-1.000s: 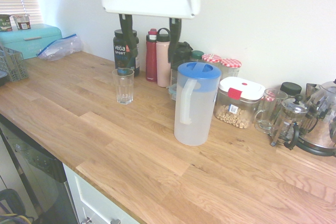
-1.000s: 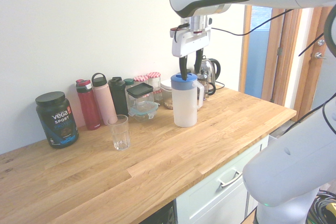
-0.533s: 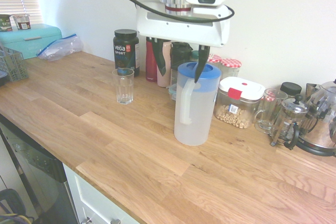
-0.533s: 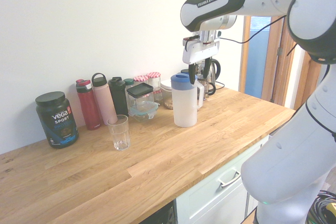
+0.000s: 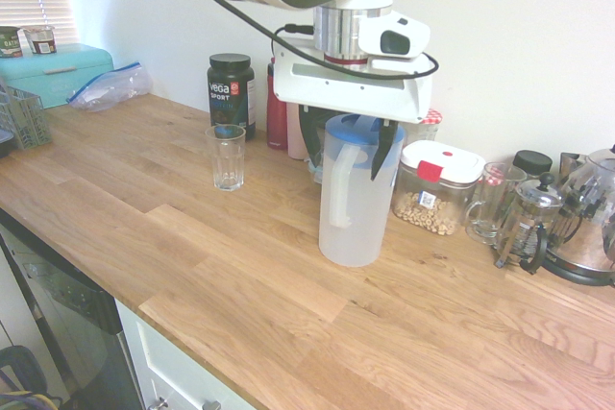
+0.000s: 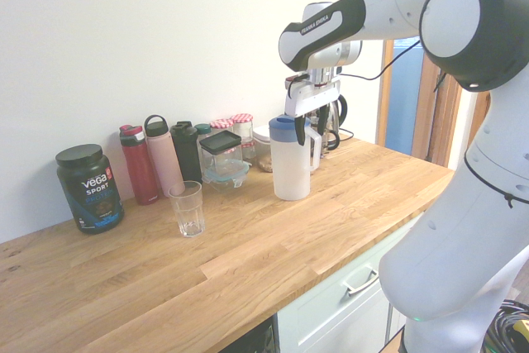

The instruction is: Pour me some water

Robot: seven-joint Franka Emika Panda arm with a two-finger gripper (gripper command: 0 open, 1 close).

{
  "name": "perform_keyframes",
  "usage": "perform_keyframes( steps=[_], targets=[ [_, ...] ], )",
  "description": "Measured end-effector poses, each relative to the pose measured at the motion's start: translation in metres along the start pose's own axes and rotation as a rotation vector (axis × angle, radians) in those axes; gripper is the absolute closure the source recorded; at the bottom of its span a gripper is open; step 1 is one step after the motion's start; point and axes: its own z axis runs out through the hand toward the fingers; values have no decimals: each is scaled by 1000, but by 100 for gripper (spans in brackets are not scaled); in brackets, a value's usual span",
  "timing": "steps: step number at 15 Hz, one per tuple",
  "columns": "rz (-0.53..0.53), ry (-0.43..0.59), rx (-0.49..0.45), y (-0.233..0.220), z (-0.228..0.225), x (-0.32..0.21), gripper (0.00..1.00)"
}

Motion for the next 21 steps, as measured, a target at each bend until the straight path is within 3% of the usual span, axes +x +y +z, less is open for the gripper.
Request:
perform_keyframes(
  steps=[21],
  targets=[
    [-12, 2, -28, 1, 15, 3, 100]
  ],
)
